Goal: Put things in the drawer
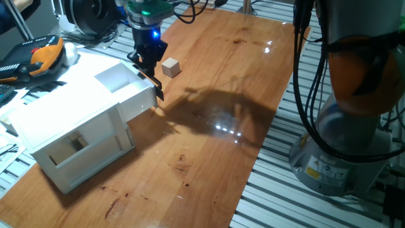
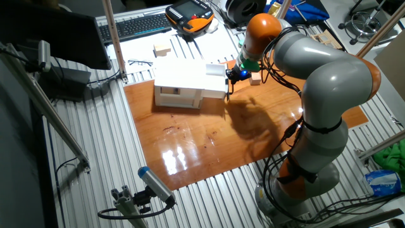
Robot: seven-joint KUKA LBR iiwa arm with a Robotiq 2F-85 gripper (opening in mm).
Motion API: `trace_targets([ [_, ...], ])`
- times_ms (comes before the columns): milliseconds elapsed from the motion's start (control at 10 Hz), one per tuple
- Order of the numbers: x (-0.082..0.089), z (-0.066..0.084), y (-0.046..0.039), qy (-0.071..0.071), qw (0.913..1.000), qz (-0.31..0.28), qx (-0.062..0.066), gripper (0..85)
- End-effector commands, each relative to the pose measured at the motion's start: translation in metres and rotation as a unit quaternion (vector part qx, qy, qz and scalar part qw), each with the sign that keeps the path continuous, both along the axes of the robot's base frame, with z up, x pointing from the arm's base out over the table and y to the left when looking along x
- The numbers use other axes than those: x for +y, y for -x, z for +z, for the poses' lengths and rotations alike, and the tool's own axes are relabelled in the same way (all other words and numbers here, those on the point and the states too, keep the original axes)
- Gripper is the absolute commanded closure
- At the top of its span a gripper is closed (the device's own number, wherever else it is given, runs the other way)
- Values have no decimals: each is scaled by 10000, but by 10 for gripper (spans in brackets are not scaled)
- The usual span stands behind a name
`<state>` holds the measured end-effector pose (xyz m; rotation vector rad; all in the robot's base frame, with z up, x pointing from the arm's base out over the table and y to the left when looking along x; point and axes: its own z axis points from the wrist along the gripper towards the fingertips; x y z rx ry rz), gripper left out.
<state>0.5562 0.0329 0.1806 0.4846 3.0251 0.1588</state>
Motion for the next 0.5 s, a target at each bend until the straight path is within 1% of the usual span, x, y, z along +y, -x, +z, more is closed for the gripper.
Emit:
trace_targets([
  [0,-8,6,7,8,10000,7,-8,850],
  [400,-37,8,40,33,10000,29,-18,850],
])
